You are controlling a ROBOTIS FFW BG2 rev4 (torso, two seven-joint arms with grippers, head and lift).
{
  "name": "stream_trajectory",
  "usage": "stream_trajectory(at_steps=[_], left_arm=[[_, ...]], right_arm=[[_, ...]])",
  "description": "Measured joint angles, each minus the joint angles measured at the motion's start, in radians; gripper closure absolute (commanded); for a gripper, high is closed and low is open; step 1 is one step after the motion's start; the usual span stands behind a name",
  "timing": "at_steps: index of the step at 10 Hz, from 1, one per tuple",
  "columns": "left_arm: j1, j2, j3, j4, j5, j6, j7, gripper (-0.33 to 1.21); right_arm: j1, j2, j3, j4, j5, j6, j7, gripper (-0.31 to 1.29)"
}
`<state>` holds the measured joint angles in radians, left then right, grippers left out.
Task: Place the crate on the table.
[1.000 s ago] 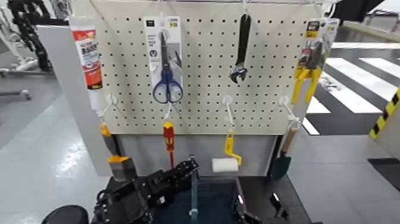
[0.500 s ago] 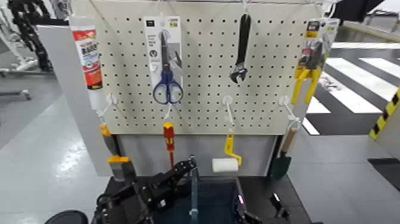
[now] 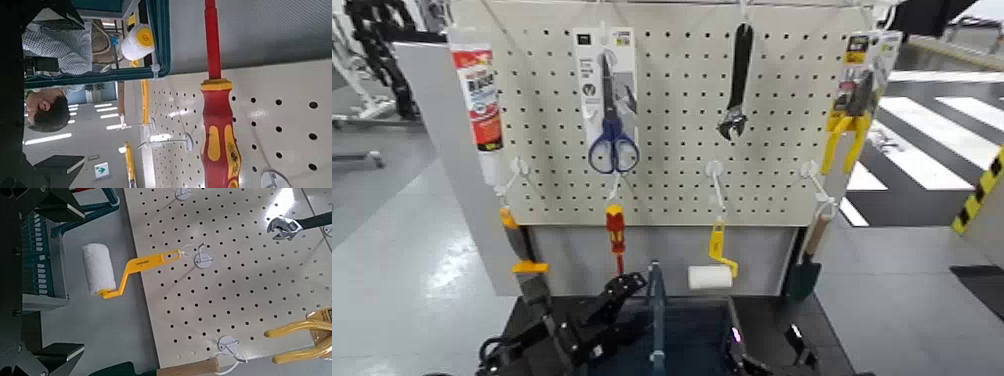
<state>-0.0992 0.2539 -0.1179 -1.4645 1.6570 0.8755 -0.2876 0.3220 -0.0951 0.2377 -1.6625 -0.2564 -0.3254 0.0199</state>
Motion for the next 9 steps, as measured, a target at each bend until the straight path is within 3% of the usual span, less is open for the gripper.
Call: stream_trajectory(at_steps=[6,9], left_arm=[[0.214,-0.027,0.225,-0.304,-0.101,0.05,0.14,0.09],[0.291,-0.036,0.238,-0.459,-0.489,-0.12,0.06,0.1]], right_arm=[[0.004,0.0,-0.003,-0.009,0.0,0.008,0.0,0.14],[0.005,0.0,-0.004,-0.01,0.001,0.008,0.0,0.14]])
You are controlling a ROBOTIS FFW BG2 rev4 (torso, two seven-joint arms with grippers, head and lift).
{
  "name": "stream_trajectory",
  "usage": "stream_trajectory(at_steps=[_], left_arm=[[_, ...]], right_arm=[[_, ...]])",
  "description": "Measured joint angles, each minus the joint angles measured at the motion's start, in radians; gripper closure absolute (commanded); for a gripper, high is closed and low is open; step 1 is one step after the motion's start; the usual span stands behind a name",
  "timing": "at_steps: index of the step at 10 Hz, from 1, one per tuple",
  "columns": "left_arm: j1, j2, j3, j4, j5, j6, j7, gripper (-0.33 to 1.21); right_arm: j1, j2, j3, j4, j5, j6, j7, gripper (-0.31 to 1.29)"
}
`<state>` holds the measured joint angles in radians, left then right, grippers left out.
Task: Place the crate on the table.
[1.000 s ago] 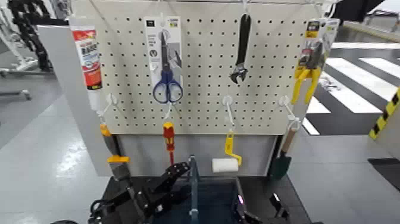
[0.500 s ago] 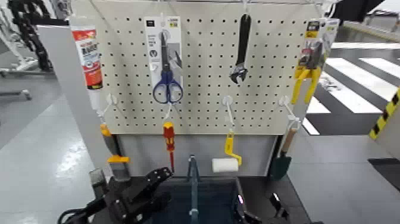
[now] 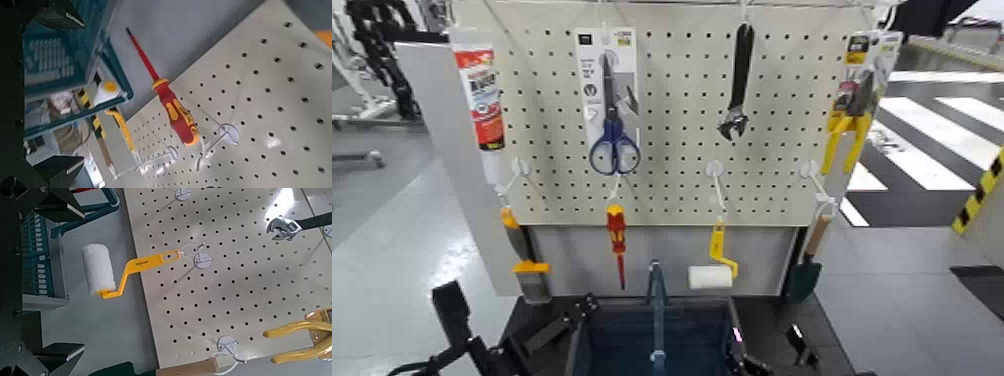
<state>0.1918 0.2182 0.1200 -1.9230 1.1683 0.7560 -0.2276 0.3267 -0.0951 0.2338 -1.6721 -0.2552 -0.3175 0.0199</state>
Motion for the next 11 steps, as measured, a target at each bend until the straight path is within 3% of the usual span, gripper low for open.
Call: stream_trajectory(at_steps=[3,5,9,11], left_arm=[[0.084,-0.03,-0.058,-0.053,-0.388,-0.304,-0.015,0.1],[0.137,-0.068,-0.077,-0.061,-0.602,-0.463,0.001,0.11],[0.221,-0.136,-0.089,-0.057,-0.923,-0.694,0.077,0.11],[0.247,-0.142,-0.112,-0.034,-1.011,-0.794,0.147,0.11]], right_arm=[[0.001,0.0,-0.003,-0.003,0.001,0.0,0.0,0.14],[0.003,0.0,-0.005,-0.005,0.002,0.0,0.0,0.14],[0.005,0.0,-0.007,-0.007,0.003,-0.003,0.0,0.14],[0.006,0.0,-0.007,-0.008,0.004,-0.003,0.0,0.14]])
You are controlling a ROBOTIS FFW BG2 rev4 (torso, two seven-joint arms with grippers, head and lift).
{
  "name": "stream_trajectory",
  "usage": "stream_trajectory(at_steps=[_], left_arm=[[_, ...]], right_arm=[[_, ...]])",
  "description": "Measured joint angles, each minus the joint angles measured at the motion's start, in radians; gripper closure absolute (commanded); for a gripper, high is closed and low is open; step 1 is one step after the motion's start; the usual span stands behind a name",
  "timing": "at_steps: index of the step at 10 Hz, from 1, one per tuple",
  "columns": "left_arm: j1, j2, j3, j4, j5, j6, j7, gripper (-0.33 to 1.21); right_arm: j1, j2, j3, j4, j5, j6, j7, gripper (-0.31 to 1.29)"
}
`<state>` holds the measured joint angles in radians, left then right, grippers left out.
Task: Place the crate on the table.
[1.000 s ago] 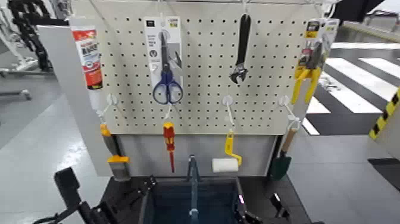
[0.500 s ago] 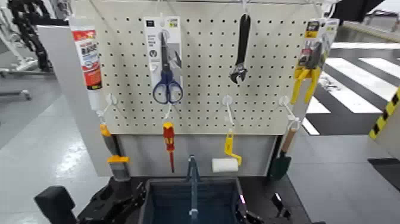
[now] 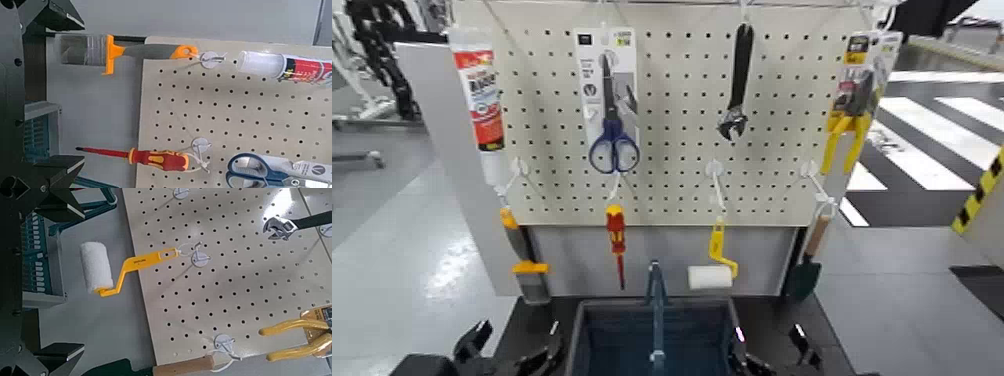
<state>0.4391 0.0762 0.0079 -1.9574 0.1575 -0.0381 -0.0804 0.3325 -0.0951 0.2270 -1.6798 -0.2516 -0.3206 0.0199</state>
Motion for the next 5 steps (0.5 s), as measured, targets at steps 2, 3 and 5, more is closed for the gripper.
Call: stream_trajectory(at_steps=[2,3,5], left_arm=[[0.008,0.012,-0.025,0.004,-0.02,-0.033,0.033,0.11],[0.008,0.012,-0.028,0.007,-0.022,-0.036,0.035,0.11],[0.005,0.013,-0.031,0.012,-0.022,-0.037,0.036,0.11]], right_arm=[[0.0,0.0,-0.001,0.0,0.0,0.0,0.0,0.14],[0.0,0.0,-0.001,0.0,0.0,0.0,0.0,0.14],[0.0,0.0,-0.001,0.0,0.0,0.0,0.0,0.14]])
